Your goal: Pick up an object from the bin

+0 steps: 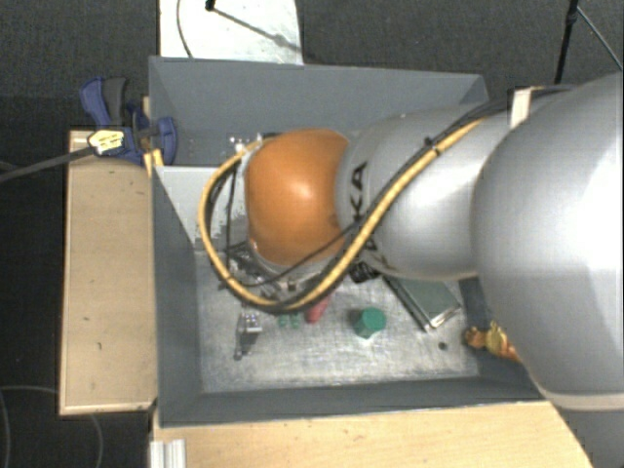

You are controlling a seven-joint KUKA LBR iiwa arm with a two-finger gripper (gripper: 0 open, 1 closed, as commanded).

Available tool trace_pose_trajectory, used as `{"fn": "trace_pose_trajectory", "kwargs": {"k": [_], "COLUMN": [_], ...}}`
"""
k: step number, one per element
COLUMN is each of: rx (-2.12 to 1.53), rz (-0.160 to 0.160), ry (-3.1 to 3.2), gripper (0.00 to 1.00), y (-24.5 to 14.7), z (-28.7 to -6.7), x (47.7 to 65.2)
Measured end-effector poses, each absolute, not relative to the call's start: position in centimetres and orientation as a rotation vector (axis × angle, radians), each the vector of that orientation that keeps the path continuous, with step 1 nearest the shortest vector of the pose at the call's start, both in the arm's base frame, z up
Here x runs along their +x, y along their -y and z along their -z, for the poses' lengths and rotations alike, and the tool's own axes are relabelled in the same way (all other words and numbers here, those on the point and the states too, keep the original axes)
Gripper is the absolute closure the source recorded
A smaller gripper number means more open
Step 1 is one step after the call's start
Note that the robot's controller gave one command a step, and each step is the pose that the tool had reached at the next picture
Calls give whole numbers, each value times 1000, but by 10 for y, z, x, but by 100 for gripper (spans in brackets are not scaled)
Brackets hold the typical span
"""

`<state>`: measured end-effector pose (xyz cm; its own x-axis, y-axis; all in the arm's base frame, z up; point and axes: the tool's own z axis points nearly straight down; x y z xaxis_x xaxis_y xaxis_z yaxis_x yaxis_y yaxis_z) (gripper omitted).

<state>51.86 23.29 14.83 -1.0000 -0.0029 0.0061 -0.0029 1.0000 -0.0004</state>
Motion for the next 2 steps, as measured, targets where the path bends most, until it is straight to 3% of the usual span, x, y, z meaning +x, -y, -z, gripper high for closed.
{"fn": "trace_pose_trajectory", "kwargs": {"k": [1, 2], "rx": [-3, 172], "rz": [2, 2], "ry": [3143, 3141], "gripper": [0, 0], "y": [-232, -170], "z": [-153, -105], "x": [521, 540]}}
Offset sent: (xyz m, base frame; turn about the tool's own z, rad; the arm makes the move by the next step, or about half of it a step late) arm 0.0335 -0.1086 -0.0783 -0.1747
